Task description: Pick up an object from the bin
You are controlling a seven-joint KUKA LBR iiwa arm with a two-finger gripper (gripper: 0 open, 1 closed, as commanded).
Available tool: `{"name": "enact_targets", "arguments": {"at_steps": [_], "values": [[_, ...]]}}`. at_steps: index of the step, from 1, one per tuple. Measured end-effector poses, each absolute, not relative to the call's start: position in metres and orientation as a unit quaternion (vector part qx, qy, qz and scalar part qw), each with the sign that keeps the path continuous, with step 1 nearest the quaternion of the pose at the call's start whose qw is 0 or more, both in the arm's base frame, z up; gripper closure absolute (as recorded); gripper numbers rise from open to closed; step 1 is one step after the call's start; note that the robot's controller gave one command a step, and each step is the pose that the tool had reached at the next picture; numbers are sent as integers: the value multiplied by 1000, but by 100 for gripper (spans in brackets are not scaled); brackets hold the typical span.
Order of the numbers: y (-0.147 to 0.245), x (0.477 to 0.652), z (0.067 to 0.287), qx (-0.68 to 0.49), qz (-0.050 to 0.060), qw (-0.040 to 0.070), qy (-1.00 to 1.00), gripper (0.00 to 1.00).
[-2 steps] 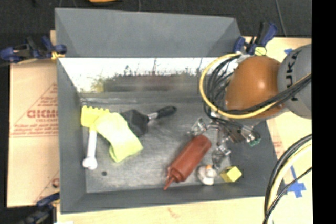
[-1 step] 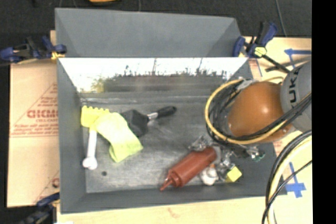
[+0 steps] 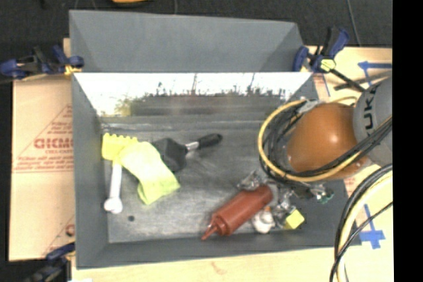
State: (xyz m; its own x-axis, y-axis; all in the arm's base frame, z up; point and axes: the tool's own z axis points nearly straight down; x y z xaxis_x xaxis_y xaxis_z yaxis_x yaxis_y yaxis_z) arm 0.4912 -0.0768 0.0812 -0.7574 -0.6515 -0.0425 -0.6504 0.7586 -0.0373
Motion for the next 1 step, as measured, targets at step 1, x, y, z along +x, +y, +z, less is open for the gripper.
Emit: {"name": "enact_targets", "arguments": {"at_steps": [1], "values": [[-100, 526, 213, -345, 0, 2, 939, 100]]}}
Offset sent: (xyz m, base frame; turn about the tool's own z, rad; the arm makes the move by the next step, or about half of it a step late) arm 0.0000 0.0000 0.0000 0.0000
